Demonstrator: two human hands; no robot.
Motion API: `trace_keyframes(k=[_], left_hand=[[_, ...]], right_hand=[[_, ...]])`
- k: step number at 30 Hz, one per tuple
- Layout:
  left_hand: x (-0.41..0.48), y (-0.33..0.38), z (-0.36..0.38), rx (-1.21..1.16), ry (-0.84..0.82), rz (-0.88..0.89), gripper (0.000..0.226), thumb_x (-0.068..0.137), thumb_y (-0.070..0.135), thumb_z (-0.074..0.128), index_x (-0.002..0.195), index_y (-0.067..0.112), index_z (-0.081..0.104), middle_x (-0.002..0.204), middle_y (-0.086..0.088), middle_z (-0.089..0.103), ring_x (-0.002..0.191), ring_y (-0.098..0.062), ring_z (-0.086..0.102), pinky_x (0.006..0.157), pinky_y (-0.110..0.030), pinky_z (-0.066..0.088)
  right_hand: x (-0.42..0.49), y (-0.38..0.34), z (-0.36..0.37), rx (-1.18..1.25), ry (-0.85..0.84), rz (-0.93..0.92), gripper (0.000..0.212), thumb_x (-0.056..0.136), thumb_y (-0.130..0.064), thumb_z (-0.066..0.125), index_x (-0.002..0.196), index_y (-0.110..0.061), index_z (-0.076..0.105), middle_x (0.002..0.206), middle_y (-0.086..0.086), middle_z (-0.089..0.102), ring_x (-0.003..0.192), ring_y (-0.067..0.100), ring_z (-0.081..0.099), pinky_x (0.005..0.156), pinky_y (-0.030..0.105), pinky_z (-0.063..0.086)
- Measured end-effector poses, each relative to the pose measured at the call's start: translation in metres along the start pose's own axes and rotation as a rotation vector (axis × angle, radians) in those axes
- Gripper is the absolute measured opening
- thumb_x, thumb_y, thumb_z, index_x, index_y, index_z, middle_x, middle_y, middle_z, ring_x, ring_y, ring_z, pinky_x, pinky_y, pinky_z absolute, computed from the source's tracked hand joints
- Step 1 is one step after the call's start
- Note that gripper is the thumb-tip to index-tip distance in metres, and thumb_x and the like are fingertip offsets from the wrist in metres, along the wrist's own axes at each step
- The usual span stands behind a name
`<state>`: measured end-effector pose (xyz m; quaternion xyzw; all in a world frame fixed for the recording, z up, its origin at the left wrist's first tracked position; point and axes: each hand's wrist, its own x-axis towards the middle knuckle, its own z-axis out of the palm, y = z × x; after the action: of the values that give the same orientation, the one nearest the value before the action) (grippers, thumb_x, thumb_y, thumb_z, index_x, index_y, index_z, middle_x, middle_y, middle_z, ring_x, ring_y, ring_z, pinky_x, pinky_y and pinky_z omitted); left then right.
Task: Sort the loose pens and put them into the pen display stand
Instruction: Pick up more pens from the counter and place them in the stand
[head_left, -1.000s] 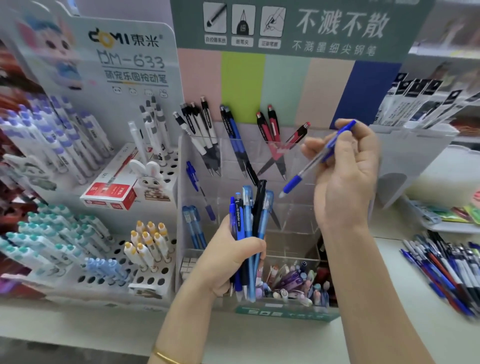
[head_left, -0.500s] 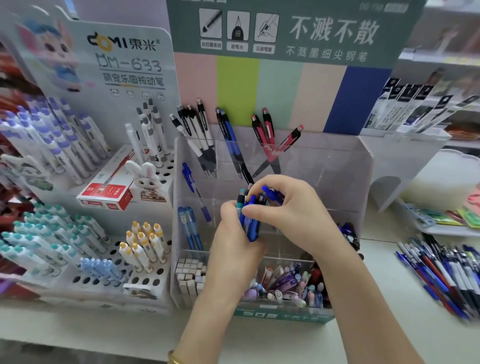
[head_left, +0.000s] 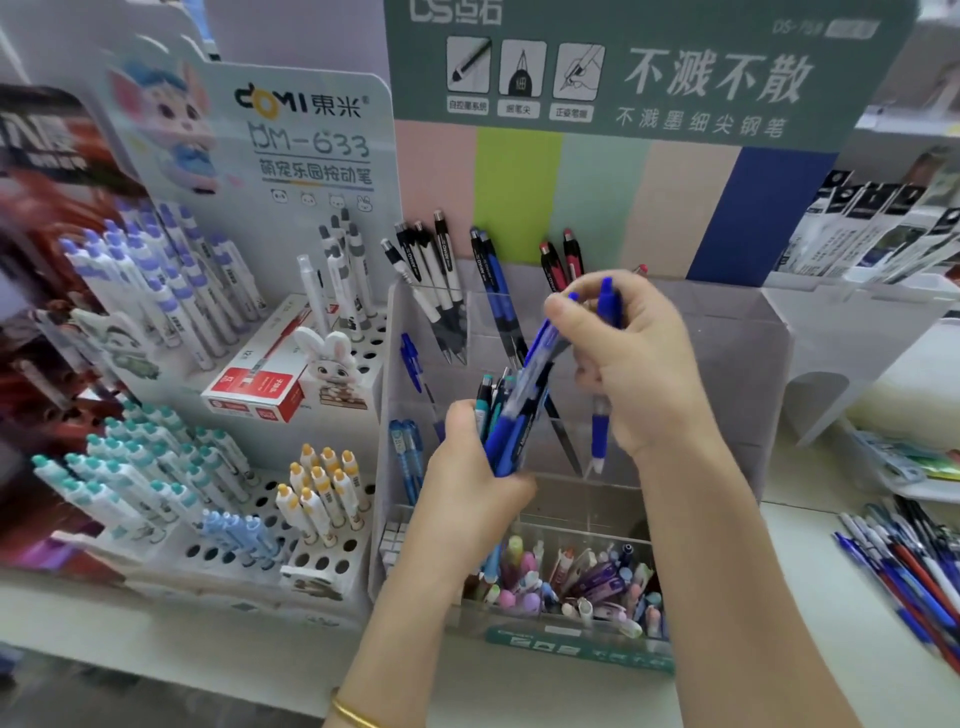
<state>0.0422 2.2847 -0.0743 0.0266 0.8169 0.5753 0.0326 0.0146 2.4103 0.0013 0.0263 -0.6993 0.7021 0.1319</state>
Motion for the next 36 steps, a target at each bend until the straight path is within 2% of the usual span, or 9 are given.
trace_keyframes(k=[5,10,14,19,21,24,26,32,36], left_hand=[[-0.001,-0.01,-0.002,-0.049,-0.004,0.023,0.036,0.082,0.002,0.059,0.104,0.02,0.037,0.077,-0.001,0.049,0.055,-0.006,0.042,0.048,-0.017,0.039],[-0.001,-0.019,-0.021,-0.199,0.002,-0.014,0.038,0.082,0.002,0.063,0.105,0.025,0.045,0.082,0.001,0.049,0.057,0.003,0.047,0.055,-0.012,0.046],[0.001,-0.032,-0.037,-0.43,0.047,-0.07,0.044,0.07,-0.002,0.07,0.102,0.024,0.053,0.087,-0.006,0.058,0.075,-0.013,0.058,0.068,-0.027,0.051],[0.001,-0.041,-0.046,-0.732,-0.003,-0.075,0.06,0.053,-0.001,0.068,0.109,0.012,0.054,0.08,-0.007,0.056,0.07,-0.021,0.053,0.066,-0.038,0.045],[-0.001,-0.04,-0.048,-0.846,-0.055,-0.032,0.058,0.053,-0.001,0.067,0.107,0.009,0.05,0.076,-0.005,0.053,0.063,-0.017,0.051,0.059,-0.033,0.044],[-0.002,-0.041,-0.052,-0.906,-0.093,-0.01,0.059,0.053,0.005,0.071,0.108,0.008,0.049,0.075,-0.004,0.052,0.059,-0.015,0.049,0.056,-0.029,0.044],[-0.003,-0.042,-0.054,-0.937,-0.125,-0.006,0.06,0.055,0.005,0.072,0.111,0.008,0.05,0.075,-0.003,0.053,0.058,-0.015,0.049,0.056,-0.028,0.045],[-0.006,-0.046,-0.059,-1.152,-0.315,0.042,0.051,0.068,0.003,0.064,0.115,0.012,0.047,0.077,-0.002,0.054,0.06,-0.011,0.05,0.059,-0.024,0.047],[-0.006,-0.046,-0.058,-1.204,-0.345,0.032,0.048,0.067,0.003,0.062,0.113,0.008,0.047,0.082,-0.005,0.058,0.061,-0.011,0.052,0.059,-0.024,0.048]], right_hand=[[0.011,-0.004,0.018,0.112,-0.072,0.05,0.011,0.1,-0.011,0.045,0.09,-0.015,0.043,0.071,0.011,0.066,0.042,0.012,0.03,0.035,0.018,0.025],[0.019,-0.001,0.022,0.283,0.176,-0.022,0.008,0.096,-0.008,0.053,0.103,-0.01,0.05,0.075,0.006,0.057,0.042,0.004,0.037,0.039,0.017,0.031],[0.018,0.007,0.036,0.318,0.246,-0.182,0.007,0.098,-0.007,0.048,0.093,-0.012,0.046,0.075,0.006,0.064,0.044,0.009,0.04,0.042,0.021,0.035],[0.019,0.025,0.058,0.086,0.274,-0.336,0.013,0.1,-0.017,0.046,0.09,-0.024,0.044,0.072,-0.006,0.063,0.074,0.018,0.065,0.079,0.034,0.052],[0.017,0.029,0.065,-0.002,0.277,-0.413,0.016,0.101,-0.017,0.043,0.089,-0.027,0.04,0.07,-0.008,0.057,0.069,0.015,0.061,0.075,0.033,0.052],[0.015,0.034,0.074,-0.035,0.293,-0.502,0.022,0.101,-0.008,0.041,0.088,-0.025,0.035,0.068,-0.004,0.049,0.056,-0.001,0.054,0.058,0.009,0.043],[0.014,0.036,0.079,-0.077,0.301,-0.547,0.024,0.1,-0.007,0.042,0.089,-0.026,0.034,0.068,-0.007,0.049,0.055,-0.005,0.055,0.056,0.005,0.04],[0.022,0.054,0.09,-0.551,0.187,-0.54,0.014,0.097,-0.032,0.048,0.093,-0.021,0.041,0.066,-0.003,0.051,0.059,0.02,0.052,0.053,0.04,0.046],[0.022,0.062,0.089,-0.83,-0.026,-0.399,0.021,0.097,-0.031,0.051,0.092,-0.015,0.038,0.072,0.003,0.054,0.069,0.028,0.053,0.054,0.038,0.04]])
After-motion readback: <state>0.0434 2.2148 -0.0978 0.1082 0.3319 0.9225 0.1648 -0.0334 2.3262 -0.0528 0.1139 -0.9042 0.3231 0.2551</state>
